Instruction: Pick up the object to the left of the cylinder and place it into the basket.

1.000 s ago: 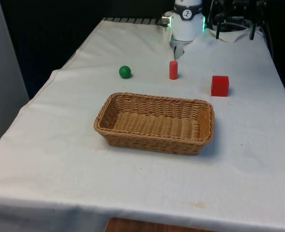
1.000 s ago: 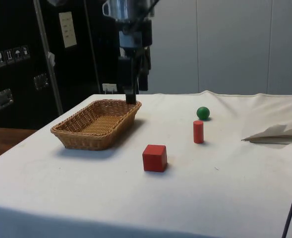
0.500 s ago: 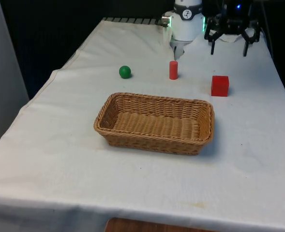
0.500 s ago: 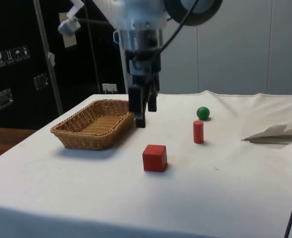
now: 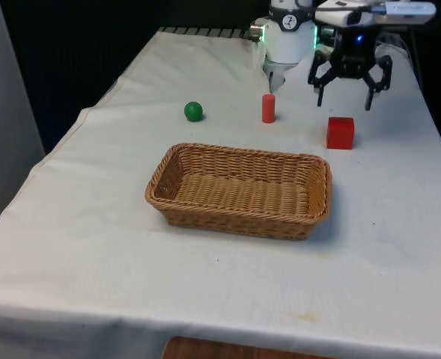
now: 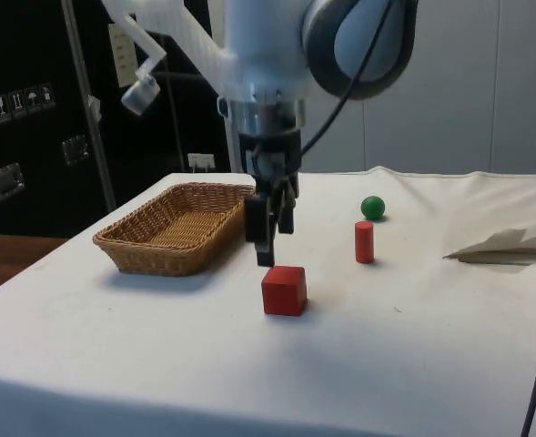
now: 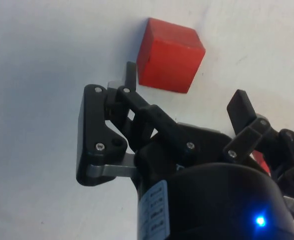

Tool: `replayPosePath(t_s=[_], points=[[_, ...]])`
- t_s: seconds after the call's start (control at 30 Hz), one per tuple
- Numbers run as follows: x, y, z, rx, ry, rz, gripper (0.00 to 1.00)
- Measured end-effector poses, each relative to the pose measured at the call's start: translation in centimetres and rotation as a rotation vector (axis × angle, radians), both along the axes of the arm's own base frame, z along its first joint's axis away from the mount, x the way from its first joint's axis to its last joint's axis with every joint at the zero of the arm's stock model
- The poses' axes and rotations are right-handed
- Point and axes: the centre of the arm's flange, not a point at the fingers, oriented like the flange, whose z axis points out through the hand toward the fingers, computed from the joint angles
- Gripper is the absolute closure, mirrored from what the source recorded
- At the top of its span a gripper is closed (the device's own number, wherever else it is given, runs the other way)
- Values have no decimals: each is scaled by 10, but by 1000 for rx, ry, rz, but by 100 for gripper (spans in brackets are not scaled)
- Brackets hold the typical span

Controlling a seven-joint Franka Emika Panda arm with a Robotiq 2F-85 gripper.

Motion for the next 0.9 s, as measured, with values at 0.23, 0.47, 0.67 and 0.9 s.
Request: replayPosePath(t_s=[0.23, 0.47, 0.67, 0.9], points=[[1, -6, -26, -11, -11, -5, 0], [-8, -15, -50, -18, -17, -9, 0], [-13, -15, -50, -15, -17, -7, 0], [-14, -15, -51, -15, -15, -7, 0]])
